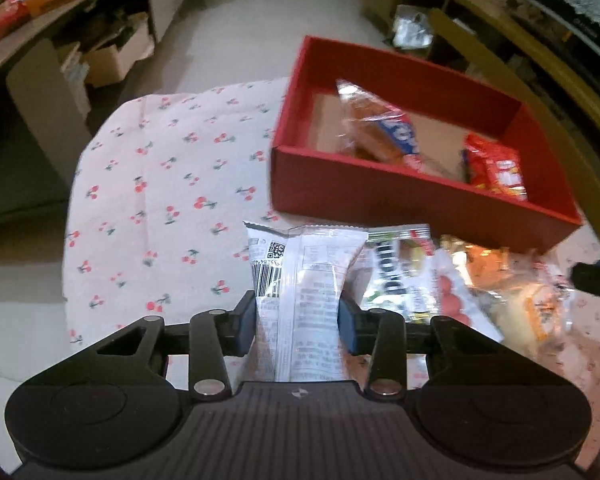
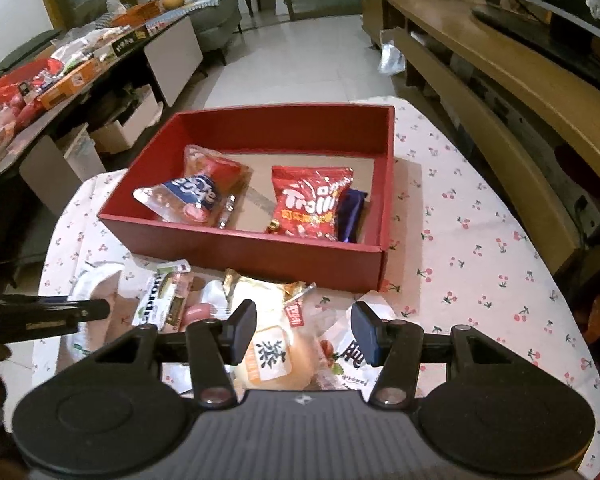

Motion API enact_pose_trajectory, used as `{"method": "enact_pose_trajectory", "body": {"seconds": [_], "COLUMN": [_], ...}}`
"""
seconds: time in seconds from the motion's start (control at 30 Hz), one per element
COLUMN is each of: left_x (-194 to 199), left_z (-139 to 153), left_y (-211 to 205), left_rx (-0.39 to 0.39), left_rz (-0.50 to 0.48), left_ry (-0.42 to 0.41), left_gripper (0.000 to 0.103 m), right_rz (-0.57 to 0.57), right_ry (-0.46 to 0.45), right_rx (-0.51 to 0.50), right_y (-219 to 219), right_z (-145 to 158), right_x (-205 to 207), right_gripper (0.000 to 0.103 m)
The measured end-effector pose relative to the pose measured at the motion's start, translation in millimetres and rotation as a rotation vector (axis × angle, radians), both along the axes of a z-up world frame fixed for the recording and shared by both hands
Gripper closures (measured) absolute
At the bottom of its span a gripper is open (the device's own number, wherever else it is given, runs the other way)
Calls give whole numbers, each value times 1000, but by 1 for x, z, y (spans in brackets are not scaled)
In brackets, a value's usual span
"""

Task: Organize snacks
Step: 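Grasp the white barcode packet with the left tool while the right tool grasps the wrapped round bun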

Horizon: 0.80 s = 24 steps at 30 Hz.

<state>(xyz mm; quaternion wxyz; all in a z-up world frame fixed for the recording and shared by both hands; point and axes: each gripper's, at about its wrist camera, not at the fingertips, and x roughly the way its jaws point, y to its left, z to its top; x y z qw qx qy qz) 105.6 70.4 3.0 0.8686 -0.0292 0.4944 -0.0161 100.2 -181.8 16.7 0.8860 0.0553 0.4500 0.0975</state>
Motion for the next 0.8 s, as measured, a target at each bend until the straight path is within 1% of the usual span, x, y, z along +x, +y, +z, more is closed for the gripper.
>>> {"method": "enact_pose_trajectory", "body": {"seconds": [0.17,0.2,0.23,0.27,0.37,0.5,0.7,0.73,0.77,0.8], "left_x": [1,1,0,0,-1,-1,-2,-2,-2,-2], "left_z": [5,6,7,7,6,4,3,2,2,2], "left_y": [-15,-16,-17,-17,-18,-20,-22,-22,-23,-24], "left_rx": [-37,-44,-51,-56,-68,-75,-67,-64,-62,-61], "left_rz": [-63,-73,-81,-85,-91,-97,-111,-114,-117,-120], "left_ry": [-3,-6,-8,-9,-5,3,14,18,21,23], "left_gripper": [54,54,54,54,54,54,54,54,54,54], "right_rz": [24,32,42,41,60,111,135,137,140,143], "right_ry": [52,58,68,77,106,115,162,165,161,153], "right_rx": [-5,-5,-2,10,61,52,-35,-48,-57,-67], "right_y": [4,5,7,7,11,21,31,33,33,35], "right_z": [-13,-14,-16,-18,-23,-27,-48,-51,-51,-50], "right_x": [6,7,7,7,12,14,21,20,19,17], "right_gripper": [37,35,29,26,25,21,21,23,28,30]}}
